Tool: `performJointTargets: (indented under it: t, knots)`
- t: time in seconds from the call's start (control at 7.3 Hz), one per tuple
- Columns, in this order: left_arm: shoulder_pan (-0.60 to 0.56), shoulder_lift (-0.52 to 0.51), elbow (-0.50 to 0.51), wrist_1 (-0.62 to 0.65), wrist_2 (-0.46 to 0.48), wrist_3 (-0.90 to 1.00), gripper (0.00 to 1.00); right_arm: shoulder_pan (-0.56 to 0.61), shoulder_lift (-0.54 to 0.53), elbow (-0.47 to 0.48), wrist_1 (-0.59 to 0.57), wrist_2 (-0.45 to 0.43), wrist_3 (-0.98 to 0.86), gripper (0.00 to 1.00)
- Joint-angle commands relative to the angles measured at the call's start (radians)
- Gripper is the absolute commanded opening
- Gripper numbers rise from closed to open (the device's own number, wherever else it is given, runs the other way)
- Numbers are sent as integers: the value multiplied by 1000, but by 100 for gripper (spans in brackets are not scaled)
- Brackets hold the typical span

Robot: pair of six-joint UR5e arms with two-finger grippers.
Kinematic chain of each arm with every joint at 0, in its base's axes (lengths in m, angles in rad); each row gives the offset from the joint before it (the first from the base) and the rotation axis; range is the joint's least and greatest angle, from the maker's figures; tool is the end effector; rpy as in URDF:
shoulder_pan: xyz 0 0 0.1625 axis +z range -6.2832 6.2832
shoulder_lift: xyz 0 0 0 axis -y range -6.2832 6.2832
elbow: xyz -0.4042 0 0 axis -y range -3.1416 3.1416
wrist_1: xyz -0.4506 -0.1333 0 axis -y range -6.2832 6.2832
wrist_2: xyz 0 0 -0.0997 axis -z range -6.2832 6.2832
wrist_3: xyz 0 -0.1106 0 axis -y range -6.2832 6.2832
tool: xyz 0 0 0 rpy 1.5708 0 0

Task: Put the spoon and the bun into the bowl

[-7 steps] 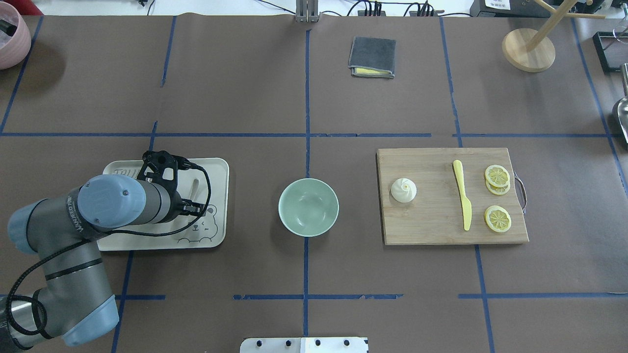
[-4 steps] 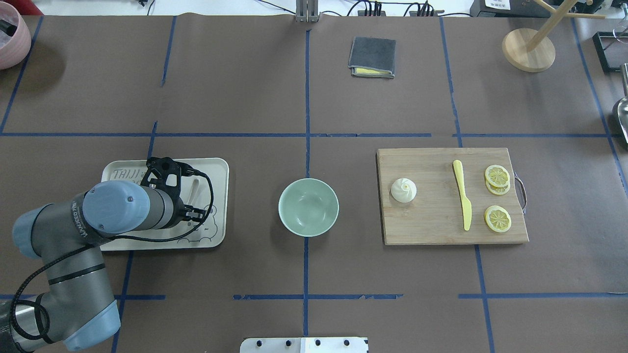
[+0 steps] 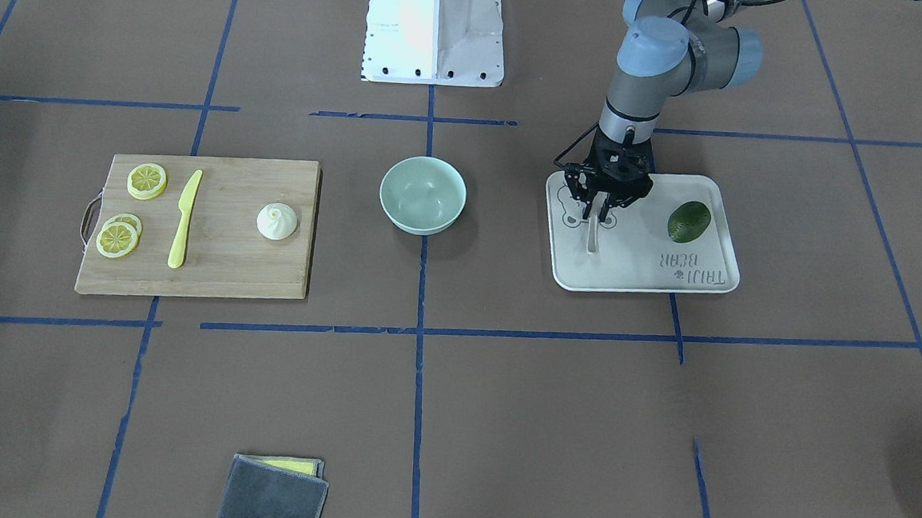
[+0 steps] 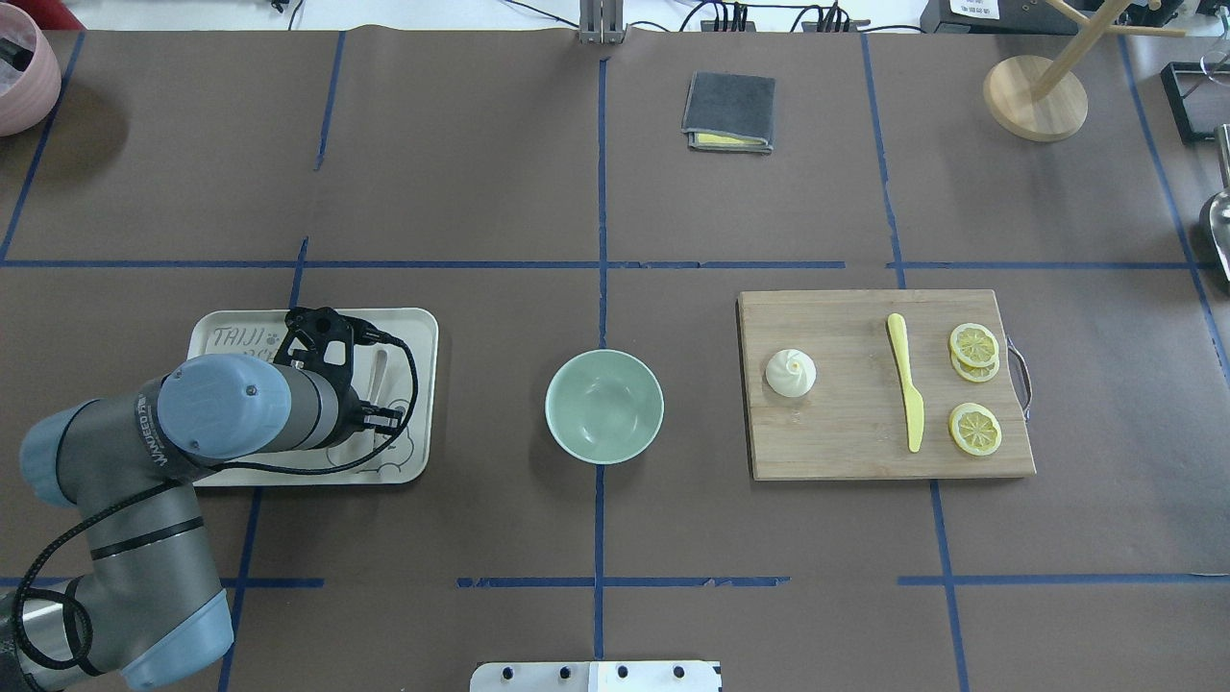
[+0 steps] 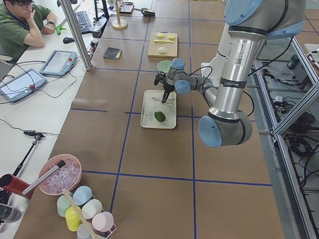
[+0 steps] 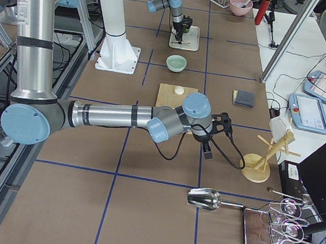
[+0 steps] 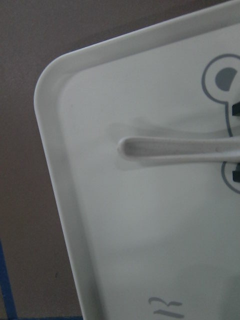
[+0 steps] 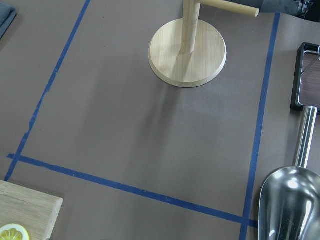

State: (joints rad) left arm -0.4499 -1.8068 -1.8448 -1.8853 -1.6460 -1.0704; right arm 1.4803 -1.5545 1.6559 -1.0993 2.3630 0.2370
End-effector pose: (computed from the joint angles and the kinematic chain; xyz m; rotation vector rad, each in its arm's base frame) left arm 0.5187 -0.3893 0.3372 0.3140 0.7654 0.0786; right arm 0.0019 -0.5833 0.5323 0.4087 -0.8464 -0.0913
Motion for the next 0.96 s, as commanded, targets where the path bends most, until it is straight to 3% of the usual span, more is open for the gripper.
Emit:
performJointTargets:
  t: [0.0, 0.14, 0.41, 0.82]
  knots:
    - [-9, 1, -34, 9, 2, 4, 0, 0, 2, -1, 1, -1, 2, 100]
    - [-12, 0, -83, 21, -1, 6, 0, 0, 2, -1, -1, 1, 2, 100]
    - [-21, -84, -88, 58, -46, -72, 0, 0, 2, -1, -1, 1, 4, 100]
    - [-13, -396, -16, 288, -61, -308, 0, 0, 2, -1, -1, 2, 4, 100]
